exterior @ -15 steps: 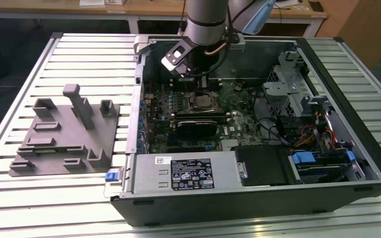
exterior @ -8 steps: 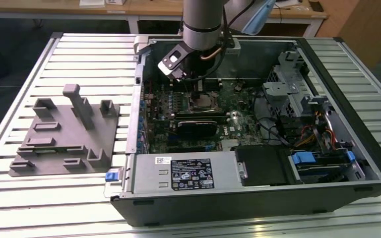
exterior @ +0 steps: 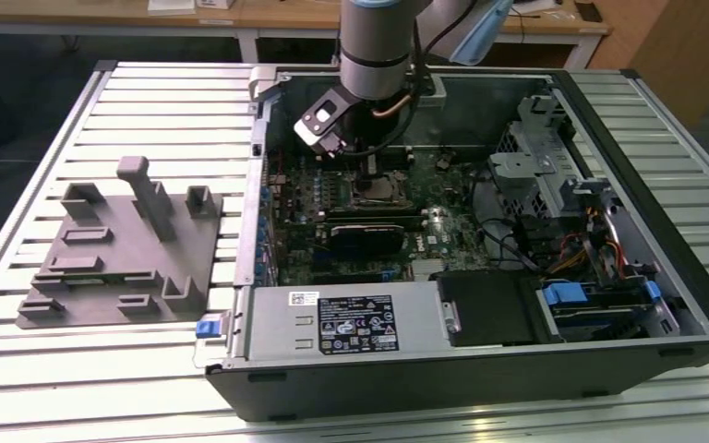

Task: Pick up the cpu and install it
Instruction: 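Close the cpu cover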

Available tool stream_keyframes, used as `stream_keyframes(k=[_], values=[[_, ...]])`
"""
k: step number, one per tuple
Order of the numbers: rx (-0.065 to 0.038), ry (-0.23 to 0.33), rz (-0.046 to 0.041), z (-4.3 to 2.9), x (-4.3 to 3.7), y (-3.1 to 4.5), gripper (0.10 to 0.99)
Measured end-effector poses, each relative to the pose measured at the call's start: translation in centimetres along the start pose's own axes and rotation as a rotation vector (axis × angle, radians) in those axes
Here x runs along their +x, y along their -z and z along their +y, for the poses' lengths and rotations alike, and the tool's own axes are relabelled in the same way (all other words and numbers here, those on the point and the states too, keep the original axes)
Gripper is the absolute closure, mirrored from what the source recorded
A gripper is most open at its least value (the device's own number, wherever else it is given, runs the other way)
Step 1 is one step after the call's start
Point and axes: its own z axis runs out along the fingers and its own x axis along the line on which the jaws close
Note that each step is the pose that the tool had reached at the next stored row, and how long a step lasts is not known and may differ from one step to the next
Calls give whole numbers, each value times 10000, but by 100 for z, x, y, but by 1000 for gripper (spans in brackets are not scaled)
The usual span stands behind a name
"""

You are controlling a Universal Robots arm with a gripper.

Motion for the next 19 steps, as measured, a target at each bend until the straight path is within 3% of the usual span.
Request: stream_keyframes(k=[12, 17, 19], values=[[2, 0, 6, 50, -3, -33, 980], [0, 0, 18, 54, 3, 132, 980], [-1, 1, 20, 58, 3, 134, 980]])
